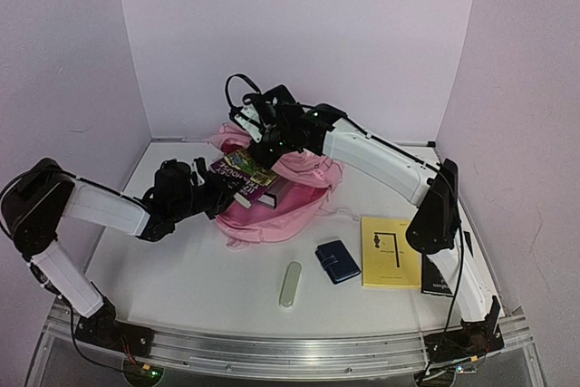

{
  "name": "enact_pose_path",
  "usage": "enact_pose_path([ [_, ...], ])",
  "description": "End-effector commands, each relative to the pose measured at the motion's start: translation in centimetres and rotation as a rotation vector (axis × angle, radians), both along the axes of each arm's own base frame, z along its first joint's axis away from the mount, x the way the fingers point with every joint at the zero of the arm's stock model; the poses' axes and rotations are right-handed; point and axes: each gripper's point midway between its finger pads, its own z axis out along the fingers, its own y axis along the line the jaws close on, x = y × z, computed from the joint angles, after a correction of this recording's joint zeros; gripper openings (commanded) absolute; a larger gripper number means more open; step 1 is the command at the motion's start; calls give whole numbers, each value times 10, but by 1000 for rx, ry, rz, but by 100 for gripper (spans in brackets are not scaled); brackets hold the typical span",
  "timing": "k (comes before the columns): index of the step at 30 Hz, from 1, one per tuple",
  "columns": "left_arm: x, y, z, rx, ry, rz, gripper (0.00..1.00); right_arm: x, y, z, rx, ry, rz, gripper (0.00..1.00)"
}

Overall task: Pack the student bag
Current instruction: Place the book in the student bag.

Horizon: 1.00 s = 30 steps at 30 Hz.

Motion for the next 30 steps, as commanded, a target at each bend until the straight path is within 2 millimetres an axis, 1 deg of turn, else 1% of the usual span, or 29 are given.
enact_pose_path([
  [1,39,-27,45,-144,-127,8,0,-25,11,118,266,-117,54,0],
  [4,53,-41,41,-158,-126,0,0,-26,12,116,265,-110,54,0],
  [6,61,-45,27,-138,-95,15,0,-26,12,115,263,-108,53,0],
  [7,63,-46,24,-137,-89,24,2,-26,12,115,263,-108,53,0],
  [8,65,-44,22,-140,-82,36,8,-25,12,115,261,-108,52,0],
  [9,65,-43,19,-139,-72,49,17,-26,11,114,258,-107,52,0],
  [11,64,-39,15,-122,-51,64,31,-25,11,112,253,-107,52,0],
  [15,52,-33,12,-74,-8,86,45,-25,10,110,241,-108,50,0],
  [16,48,-32,10,-62,3,89,47,-25,10,109,237,-109,51,0],
  [20,35,-21,12,-31,43,111,48,-25,9,107,225,-110,53,0],
  [21,32,-19,9,-12,64,115,48,-25,10,107,226,-110,55,0],
  [22,29,-19,9,-4,72,114,49,-25,10,106,225,-110,57,0],
  [24,25,-18,8,8,91,114,60,-25,10,106,224,-112,58,0],
  [25,23,-18,6,13,100,112,62,-25,10,105,221,-112,58,0],
  [27,19,-18,1,16,117,107,62,-25,10,105,219,-113,58,0],
  [30,15,-16,-8,3,154,115,58,-25,10,103,212,-112,59,0],
])
